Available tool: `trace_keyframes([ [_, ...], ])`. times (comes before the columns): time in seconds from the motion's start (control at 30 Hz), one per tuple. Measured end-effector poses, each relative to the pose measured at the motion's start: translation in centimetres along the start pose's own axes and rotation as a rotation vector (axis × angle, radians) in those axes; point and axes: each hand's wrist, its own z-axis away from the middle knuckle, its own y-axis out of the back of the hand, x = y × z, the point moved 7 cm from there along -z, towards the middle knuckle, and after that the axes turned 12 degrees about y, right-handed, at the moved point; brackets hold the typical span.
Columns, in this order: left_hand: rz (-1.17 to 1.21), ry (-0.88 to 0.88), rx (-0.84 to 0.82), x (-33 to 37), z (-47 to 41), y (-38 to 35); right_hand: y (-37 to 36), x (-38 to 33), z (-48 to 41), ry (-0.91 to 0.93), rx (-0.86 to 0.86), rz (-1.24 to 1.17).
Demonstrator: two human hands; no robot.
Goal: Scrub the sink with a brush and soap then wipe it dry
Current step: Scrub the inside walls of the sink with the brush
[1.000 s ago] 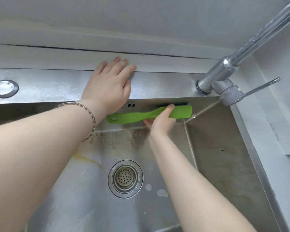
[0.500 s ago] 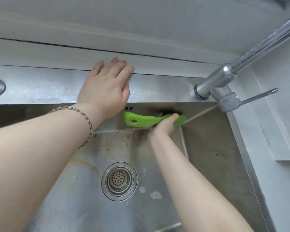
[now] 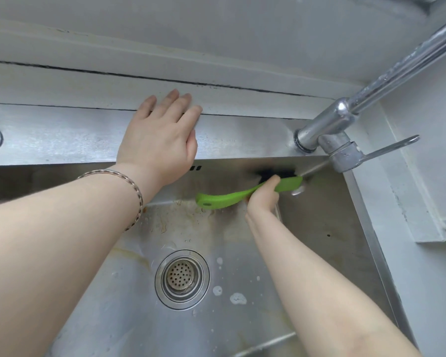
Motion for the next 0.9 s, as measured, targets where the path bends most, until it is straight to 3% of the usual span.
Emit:
trace_keyframes([
  [0.07,-0.015,-0.003,0.012,0.0,0.0,0.0,-0.8,2.7,1.1,-0.219,-0.176,0.026],
  [0.13,-0.027,-0.013,0.003,0.1,0.0,-0.1,-0.4,4.1,2.8,-0.342,-0.313,0.207],
  [0.27,-0.067,0.017,-0.074,0.2,0.0,-0.3,1.1,3.4,4.8,-0.306,-0.33,0.3],
  [0.4,-0.278,0.107,-0.272,0.7,-0.1,-0.6,2.1,-0.8,6.9,-0.007,-0.436,0.567],
  [0.47,-0.293,0.164,-0.277,1.5,0.0,0.9,2.9,-3.9,8.8,0.181,-0.522,0.679],
  [0.6,-0.045,0.264,-0.257,4.4,2.1,4.6,5.5,-11.3,10.9,0.696,-0.609,0.861],
  [0.7,0.282,0.445,-0.429,6.4,4.6,5.5,7.7,-17.2,10.6,1.001,-0.539,0.912],
  [0.77,0.467,0.574,-0.542,7.4,5.9,5.4,8.6,-19.8,9.8,1.102,-0.51,0.99],
  [0.9,0.592,0.702,-0.594,9.0,7.6,5.9,9.5,-21.8,7.6,1.085,-0.494,1.225],
])
